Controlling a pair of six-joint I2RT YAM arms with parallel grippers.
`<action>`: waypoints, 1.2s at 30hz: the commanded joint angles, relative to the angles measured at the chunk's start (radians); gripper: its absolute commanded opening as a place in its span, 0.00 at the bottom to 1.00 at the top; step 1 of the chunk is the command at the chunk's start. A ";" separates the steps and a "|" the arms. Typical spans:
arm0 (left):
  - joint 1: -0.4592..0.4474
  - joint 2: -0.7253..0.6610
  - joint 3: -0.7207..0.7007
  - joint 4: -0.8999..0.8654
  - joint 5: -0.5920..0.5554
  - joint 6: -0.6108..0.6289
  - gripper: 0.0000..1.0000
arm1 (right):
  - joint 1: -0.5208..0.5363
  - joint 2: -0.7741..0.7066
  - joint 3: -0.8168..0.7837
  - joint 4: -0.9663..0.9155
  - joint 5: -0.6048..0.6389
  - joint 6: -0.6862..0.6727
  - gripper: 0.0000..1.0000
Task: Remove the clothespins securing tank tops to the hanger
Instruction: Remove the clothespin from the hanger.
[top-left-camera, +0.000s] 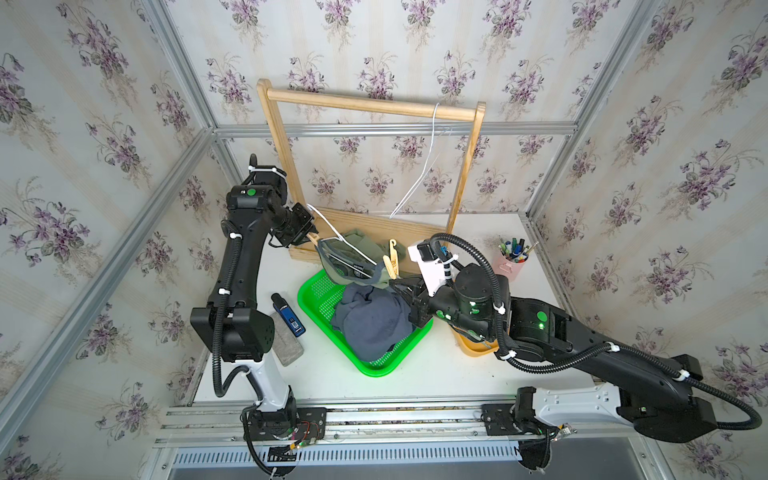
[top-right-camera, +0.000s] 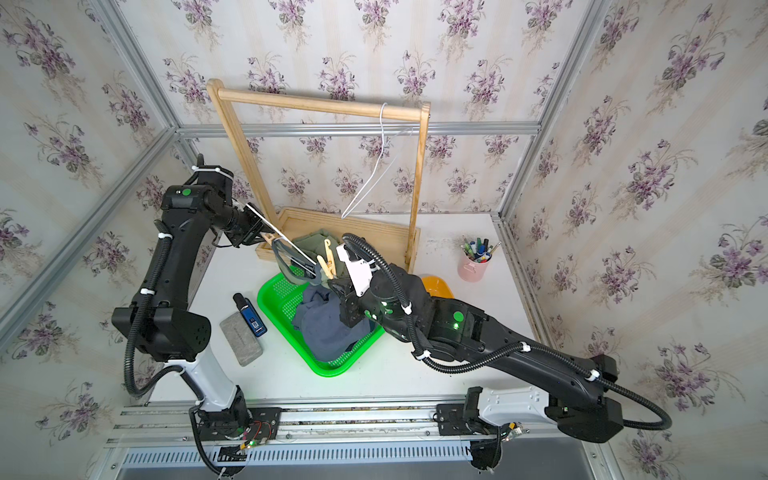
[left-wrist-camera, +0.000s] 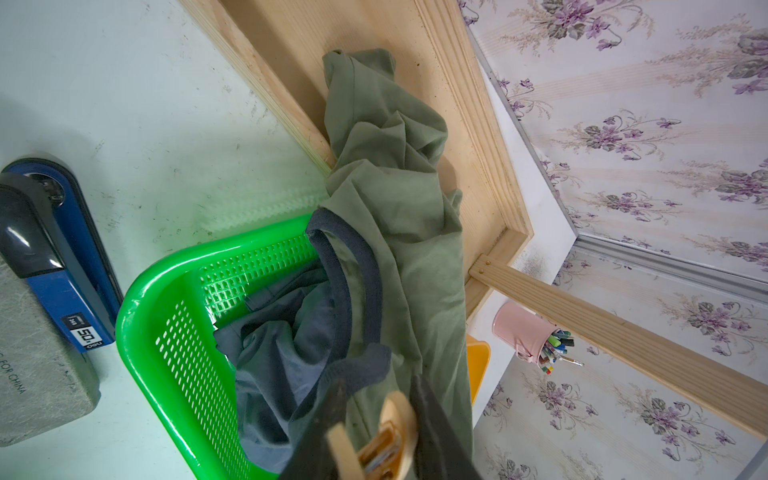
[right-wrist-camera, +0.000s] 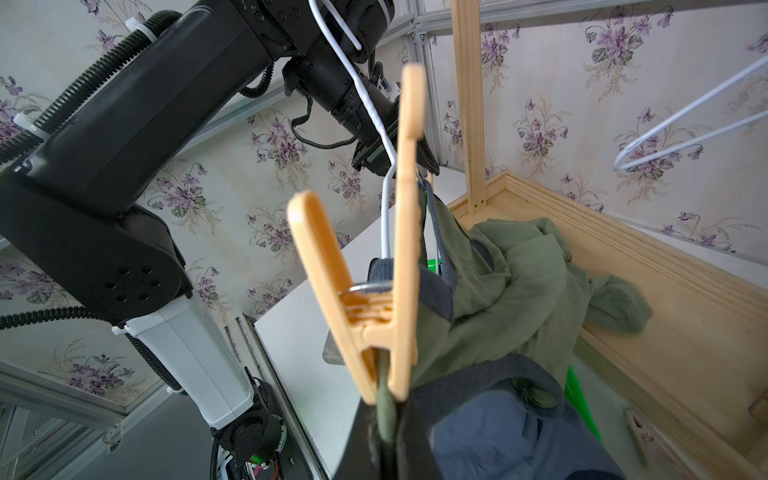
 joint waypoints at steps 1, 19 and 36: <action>0.000 0.004 0.003 -0.023 0.004 0.008 0.19 | 0.003 0.000 0.003 0.030 0.027 -0.008 0.00; 0.023 0.048 0.152 -0.046 0.035 0.036 0.11 | 0.002 -0.092 -0.088 -0.055 0.025 0.049 0.00; -0.061 -0.171 -0.002 0.179 -0.078 0.238 0.09 | 0.002 -0.119 -0.089 -0.108 -0.088 0.167 0.00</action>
